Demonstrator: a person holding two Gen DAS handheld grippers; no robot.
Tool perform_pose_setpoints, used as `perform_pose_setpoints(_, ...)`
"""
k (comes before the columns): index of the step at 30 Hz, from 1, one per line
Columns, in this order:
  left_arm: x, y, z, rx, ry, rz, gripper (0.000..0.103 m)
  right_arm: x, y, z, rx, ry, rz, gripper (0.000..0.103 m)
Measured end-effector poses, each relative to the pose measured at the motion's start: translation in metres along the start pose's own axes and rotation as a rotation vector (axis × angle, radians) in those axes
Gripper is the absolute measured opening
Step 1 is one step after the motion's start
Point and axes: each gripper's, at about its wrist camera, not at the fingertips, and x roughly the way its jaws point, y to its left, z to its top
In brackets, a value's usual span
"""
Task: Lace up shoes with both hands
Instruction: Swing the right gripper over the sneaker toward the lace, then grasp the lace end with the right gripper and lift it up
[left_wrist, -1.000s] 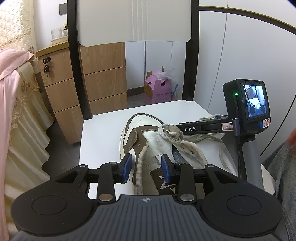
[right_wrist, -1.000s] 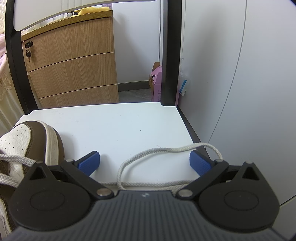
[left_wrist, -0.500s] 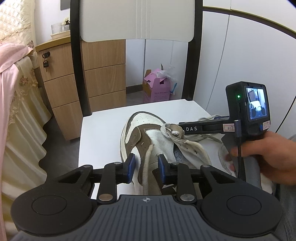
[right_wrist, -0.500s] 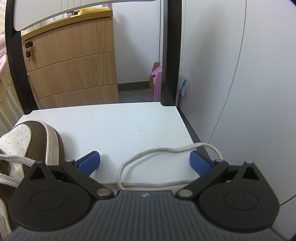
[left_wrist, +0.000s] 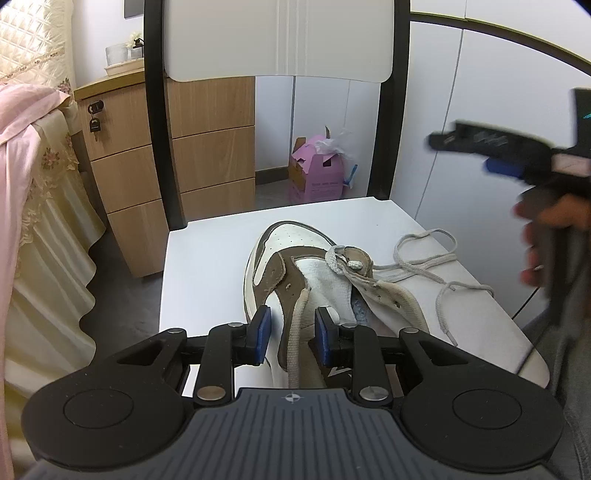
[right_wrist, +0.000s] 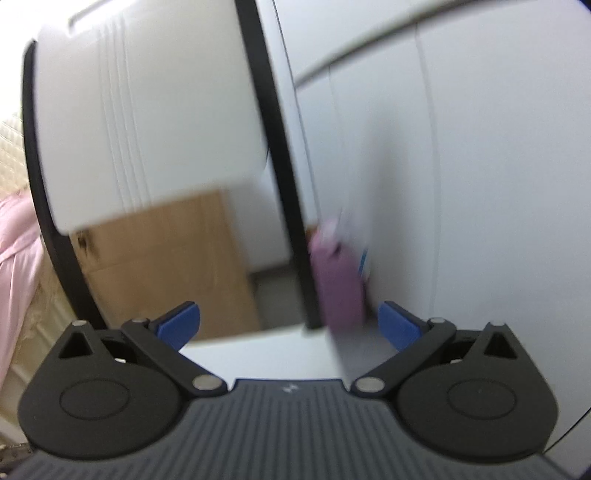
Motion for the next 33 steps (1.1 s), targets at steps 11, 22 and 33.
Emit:
perform_pose_setpoints(11, 0.002, 0.003, 0.002, -0.028, 0.007, 0.022, 0.02, 0.022, -0.05, -0.023, 0.175, 0.392, 0.039, 0.045)
perform_pose_setpoints(22, 0.002, 0.005, 0.003, -0.026, 0.009, 0.022, 0.017, 0.049, 0.014, -0.056, -0.18, 0.547, 0.178, 0.022)
perform_pose_setpoints(33, 0.001, 0.008, 0.002, -0.028, 0.01, 0.006, 0.017, 0.013, -0.018, 0.018, 0.318, 0.29, 0.395, 0.003)
